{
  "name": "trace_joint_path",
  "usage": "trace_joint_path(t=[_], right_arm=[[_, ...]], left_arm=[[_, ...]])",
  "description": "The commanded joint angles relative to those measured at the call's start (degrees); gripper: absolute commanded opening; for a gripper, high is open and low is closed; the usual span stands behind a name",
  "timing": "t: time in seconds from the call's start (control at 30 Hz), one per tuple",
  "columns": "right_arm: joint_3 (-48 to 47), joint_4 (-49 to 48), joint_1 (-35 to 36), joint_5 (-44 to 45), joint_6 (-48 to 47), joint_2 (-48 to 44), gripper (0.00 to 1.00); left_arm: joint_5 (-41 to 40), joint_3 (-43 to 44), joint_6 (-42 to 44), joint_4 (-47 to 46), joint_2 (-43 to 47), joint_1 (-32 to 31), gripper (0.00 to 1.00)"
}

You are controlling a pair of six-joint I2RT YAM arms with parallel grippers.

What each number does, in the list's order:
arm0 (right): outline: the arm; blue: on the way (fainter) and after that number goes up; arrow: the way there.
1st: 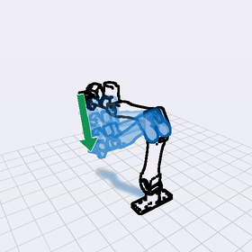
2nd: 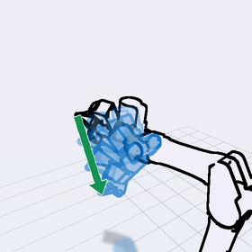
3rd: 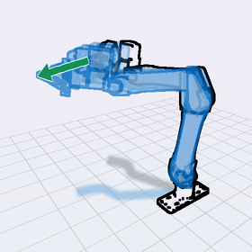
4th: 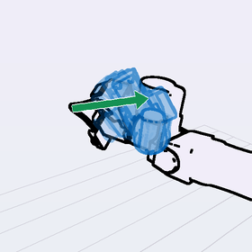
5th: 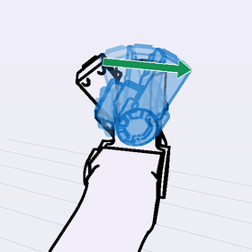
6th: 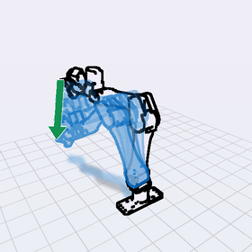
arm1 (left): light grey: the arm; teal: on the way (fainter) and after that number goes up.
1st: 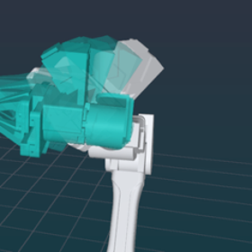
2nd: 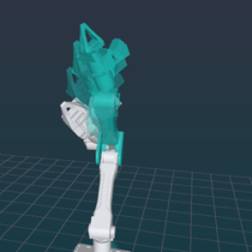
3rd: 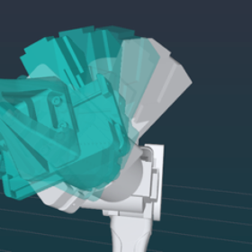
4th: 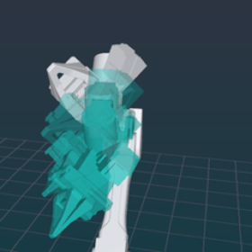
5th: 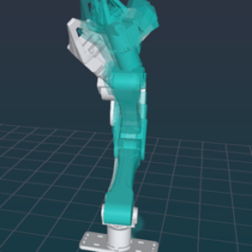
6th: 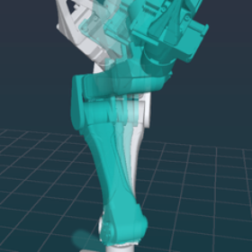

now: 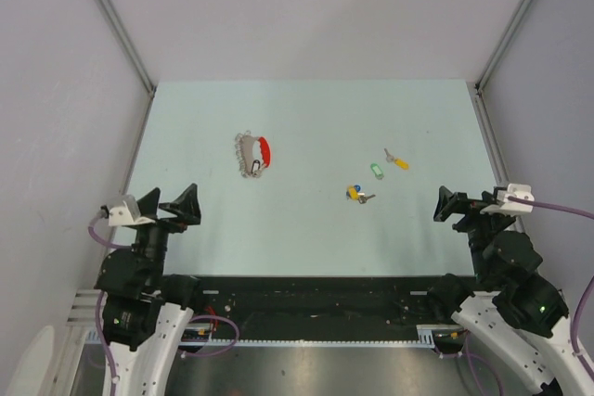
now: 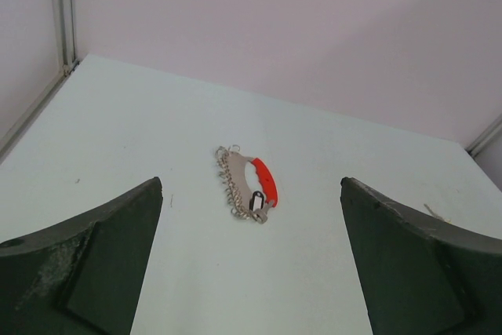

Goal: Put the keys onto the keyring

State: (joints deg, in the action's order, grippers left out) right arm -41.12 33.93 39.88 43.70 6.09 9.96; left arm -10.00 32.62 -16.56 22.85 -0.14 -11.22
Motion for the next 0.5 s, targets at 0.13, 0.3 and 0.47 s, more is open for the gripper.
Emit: trace_joint_path(t=[0.13,0.3,0.47], right_arm=[[3.41,-5.54,-0.15,-0.98,-1.86,-5.20,1.00],[3.77,-5.63,-0.24,0.06,-2.48,-7.58,1.00],[3.77,-5.63,-0.94,-0.11,-2.40,-7.93,1.00]], left_arm=[[-2.56,-2.74,-2.69,0.79,1.11,0.15,1.00],[-3.18,-2.56,-3.13,1.06,0.67,0.94,1.00],[-0.90,-3.27,-2.96,-0.44,0.93,3.31,1.00]])
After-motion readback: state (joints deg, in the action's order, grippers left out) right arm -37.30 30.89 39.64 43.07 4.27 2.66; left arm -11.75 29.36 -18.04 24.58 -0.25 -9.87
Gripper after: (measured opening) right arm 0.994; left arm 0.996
